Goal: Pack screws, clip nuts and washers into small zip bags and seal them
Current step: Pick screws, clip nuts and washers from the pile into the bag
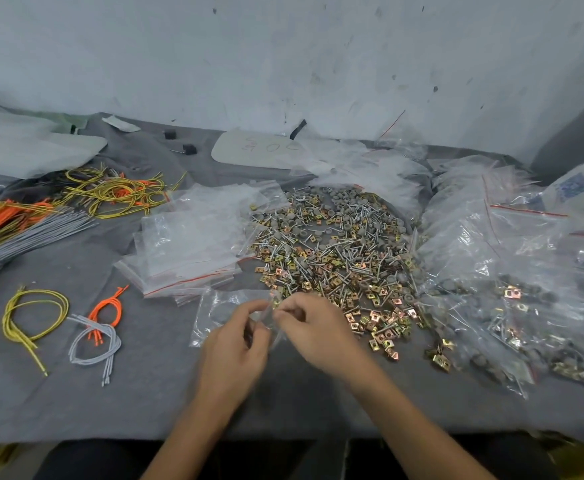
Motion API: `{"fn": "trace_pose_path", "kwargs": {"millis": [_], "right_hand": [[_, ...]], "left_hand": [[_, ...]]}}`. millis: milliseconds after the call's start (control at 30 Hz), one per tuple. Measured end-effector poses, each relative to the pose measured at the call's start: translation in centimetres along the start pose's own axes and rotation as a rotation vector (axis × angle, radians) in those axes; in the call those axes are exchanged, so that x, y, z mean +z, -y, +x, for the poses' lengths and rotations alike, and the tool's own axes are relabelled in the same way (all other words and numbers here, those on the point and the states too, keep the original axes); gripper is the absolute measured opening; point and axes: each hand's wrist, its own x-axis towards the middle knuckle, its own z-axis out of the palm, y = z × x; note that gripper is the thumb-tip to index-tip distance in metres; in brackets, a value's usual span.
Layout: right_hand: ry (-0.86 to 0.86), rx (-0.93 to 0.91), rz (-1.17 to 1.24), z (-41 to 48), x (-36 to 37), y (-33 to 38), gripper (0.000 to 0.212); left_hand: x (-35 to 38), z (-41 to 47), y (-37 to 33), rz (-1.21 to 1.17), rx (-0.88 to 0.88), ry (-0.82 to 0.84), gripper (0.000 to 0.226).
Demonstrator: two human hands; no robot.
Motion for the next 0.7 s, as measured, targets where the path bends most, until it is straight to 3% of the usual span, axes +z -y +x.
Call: {"fn": "trace_pose_path", "kwargs": {"millis": [67, 167, 233, 400, 567, 700], "right_hand": [[-0.072, 0.072, -0.076, 0.4, 1.3, 0.6, 0.016], [-0.193, 0.008, -0.313, 0.3, 2.5, 0.8, 0.022], [-0.2, -0.043, -0.339, 0.1, 2.7, 0.7, 0.022], [-0.126, -0.086, -0.236, -0.3, -1.4, -1.0, 0.009], [0.022, 0.015, -0.581, -0.7, -7.2, -4.1, 0.01], [0.143, 0.027, -0.695, -1.0, -7.4, -4.9, 0.01]], "left_hand": [[0.0, -0.1, -0.1, -0.017, 0.012, -0.017, 0.034], [0.0, 0.0, -0.1, -0.031, 0.009, -0.051, 0.031], [0.1, 0.0, 0.0, -0.026, 0.005, -0.049, 0.031], [0.2, 0.0, 0.1, -0.02, -0.008, -0.037, 0.034], [0.4, 0.1, 0.3, -0.036, -0.025, -0.02, 0.034], [0.4, 0.1, 0.4, -0.033, -0.019, -0.015, 0.035]]}}
